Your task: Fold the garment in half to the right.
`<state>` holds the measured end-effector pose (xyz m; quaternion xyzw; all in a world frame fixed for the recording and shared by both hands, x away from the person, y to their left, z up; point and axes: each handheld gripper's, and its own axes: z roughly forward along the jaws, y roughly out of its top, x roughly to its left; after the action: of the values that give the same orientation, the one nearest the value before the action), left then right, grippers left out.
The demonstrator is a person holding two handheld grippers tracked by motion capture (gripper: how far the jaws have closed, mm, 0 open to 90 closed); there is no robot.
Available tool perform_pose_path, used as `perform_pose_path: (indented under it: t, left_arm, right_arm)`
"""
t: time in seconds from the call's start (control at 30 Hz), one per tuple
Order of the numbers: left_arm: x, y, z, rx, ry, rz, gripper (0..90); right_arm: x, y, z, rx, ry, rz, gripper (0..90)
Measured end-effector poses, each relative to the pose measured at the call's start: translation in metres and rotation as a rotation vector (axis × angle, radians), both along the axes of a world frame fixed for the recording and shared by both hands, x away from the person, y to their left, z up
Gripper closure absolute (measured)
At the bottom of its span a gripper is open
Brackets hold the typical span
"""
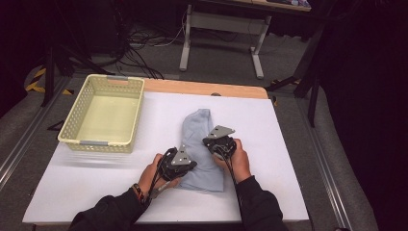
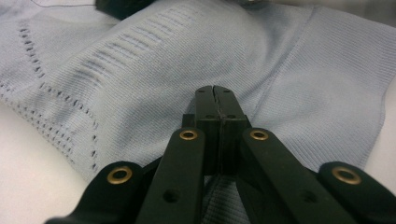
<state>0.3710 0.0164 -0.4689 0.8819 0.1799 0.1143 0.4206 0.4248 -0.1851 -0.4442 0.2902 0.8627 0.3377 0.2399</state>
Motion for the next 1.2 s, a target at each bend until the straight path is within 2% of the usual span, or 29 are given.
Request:
perform_pose_path:
  t: [0.13,0.33,0.4,0.57,0.67,0.73,0.87,1.03,1.2]
  left_arm:
    - [0.000,0.000,0.000,0.002,-0.003,0.000,89.6]
    - [-0.001,0.002,0.001,0.001,-0.007,-0.002,89.6]
    - [-0.002,0.003,0.003,-0.014,-0.002,0.002,89.4]
    - [-0.007,0.010,0.014,-0.027,-0.032,0.003,88.2]
    - [-0.010,0.016,0.019,-0.027,-0.061,0.006,86.7]
    - [-0.012,0.020,0.023,-0.038,-0.065,0.008,86.8]
    - [-0.012,0.029,0.030,-0.010,-0.113,0.016,86.3]
    - [-0.011,0.048,0.039,-0.028,-0.146,0.043,84.7]
    - [-0.012,0.057,0.043,-0.028,-0.172,0.062,81.6]
  right_arm:
    - [-0.008,-0.012,-0.005,-0.010,-0.021,-0.020,90.0]
    - [-0.020,-0.021,0.003,-0.050,-0.073,-0.041,90.0]
    - [-0.022,-0.026,0.007,-0.025,-0.078,-0.045,90.0]
    - [-0.031,-0.037,0.018,0.063,-0.100,-0.049,90.0]
    - [-0.036,-0.039,0.023,0.098,-0.114,-0.040,89.9]
    - [-0.041,-0.041,0.025,0.125,-0.122,-0.029,89.9]
    - [-0.049,-0.043,0.032,0.153,-0.149,-0.009,88.9]
    - [-0.056,-0.047,0.037,0.197,-0.164,0.003,87.5]
    - [-0.062,-0.053,0.040,0.199,-0.178,-0.003,85.4]
